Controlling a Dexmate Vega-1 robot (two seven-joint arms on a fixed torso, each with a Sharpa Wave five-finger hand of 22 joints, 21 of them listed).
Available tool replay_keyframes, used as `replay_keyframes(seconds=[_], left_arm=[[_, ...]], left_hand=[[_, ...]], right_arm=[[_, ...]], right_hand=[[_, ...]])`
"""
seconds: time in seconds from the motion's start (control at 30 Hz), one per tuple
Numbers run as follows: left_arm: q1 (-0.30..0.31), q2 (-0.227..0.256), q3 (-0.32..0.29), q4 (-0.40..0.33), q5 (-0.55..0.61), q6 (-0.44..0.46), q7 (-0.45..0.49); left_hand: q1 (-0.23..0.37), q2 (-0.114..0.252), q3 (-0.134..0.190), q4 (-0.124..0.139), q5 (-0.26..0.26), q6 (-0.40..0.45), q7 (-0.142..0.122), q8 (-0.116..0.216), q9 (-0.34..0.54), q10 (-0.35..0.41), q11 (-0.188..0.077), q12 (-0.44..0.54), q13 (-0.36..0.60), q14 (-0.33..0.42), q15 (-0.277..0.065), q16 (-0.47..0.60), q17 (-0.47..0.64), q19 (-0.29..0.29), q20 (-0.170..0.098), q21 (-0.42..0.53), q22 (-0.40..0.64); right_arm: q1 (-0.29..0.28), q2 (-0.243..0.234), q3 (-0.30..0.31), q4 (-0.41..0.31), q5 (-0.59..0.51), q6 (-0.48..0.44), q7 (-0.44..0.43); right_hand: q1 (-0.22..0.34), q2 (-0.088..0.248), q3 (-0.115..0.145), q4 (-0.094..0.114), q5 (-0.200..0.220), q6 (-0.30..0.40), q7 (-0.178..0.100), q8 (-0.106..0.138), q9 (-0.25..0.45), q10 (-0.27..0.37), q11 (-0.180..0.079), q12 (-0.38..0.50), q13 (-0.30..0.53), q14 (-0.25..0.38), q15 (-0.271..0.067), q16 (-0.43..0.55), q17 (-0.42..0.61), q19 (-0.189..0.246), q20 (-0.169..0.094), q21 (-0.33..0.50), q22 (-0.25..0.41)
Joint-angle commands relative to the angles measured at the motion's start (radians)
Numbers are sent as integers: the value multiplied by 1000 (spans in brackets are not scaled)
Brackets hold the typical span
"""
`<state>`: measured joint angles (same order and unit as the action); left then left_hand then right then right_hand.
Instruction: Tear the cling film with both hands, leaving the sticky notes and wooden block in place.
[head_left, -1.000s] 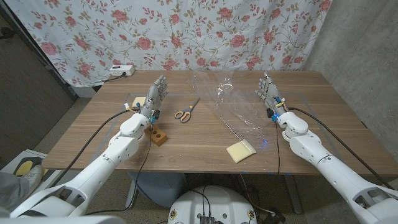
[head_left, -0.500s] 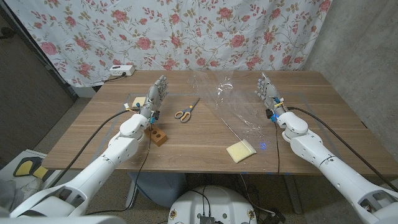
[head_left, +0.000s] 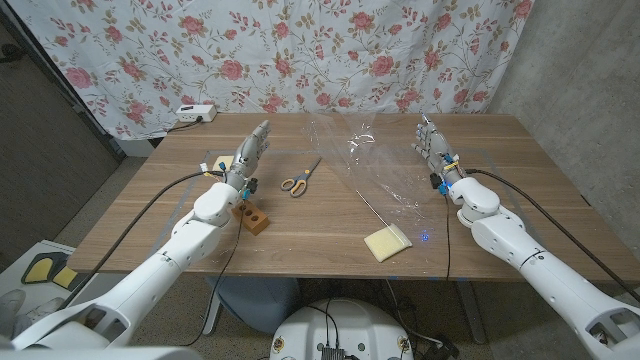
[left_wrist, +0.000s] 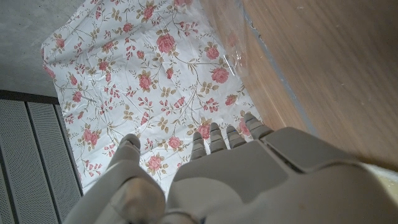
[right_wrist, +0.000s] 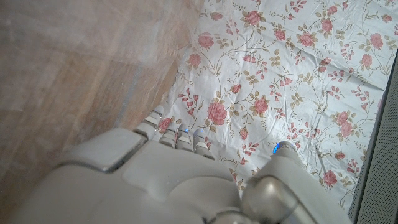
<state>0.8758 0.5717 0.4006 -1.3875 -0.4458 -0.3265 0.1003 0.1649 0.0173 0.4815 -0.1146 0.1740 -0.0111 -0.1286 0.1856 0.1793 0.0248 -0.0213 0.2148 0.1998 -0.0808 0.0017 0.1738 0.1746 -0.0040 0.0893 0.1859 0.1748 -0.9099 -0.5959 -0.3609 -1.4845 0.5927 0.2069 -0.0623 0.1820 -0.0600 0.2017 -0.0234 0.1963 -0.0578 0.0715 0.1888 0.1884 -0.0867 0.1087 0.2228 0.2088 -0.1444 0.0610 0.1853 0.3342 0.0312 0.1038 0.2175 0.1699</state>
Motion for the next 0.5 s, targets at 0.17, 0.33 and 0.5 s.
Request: replay_keyframes(seconds=[0.17, 0.33, 0.5], left_arm=[[86, 17, -35, -186, 66, 59, 164], [99, 21, -43, -215, 80, 66, 184], [95, 27, -38, -217, 92, 103, 189]], left_hand=[[14, -5, 0, -12, 1, 17, -3, 9, 3, 60, -17, 23, 4, 16, 0, 14, 4, 12, 8, 8, 2], [16, -9, -2, -17, 0, 28, 2, 12, 3, 69, -20, 25, 3, 38, 5, 21, 4, 29, 20, 14, 2], [19, -9, -2, -19, 0, 30, 5, 12, 3, 69, -14, 25, 3, 42, 6, 21, 4, 32, 21, 15, 2]], right_arm=[[-11, -10, 23, 8, 43, 30, 50], [-8, -15, 20, 6, 25, 31, 40], [-9, -24, 21, 0, 23, 23, 38]], right_hand=[[8, 12, 9, -3, 4, -8, 5, 4, 3, -3, 4, -5, 3, -13, -1, 4, -1, -5, 6, -9, 1], [9, 14, 10, -4, 4, -7, 9, 4, 3, -2, 6, -5, 2, -15, 4, 4, -4, -5, 6, -11, 1], [11, 16, 10, -5, 4, -9, 10, 4, 3, -3, 8, -6, 2, -16, 5, 4, -6, -7, 6, -12, 1]])
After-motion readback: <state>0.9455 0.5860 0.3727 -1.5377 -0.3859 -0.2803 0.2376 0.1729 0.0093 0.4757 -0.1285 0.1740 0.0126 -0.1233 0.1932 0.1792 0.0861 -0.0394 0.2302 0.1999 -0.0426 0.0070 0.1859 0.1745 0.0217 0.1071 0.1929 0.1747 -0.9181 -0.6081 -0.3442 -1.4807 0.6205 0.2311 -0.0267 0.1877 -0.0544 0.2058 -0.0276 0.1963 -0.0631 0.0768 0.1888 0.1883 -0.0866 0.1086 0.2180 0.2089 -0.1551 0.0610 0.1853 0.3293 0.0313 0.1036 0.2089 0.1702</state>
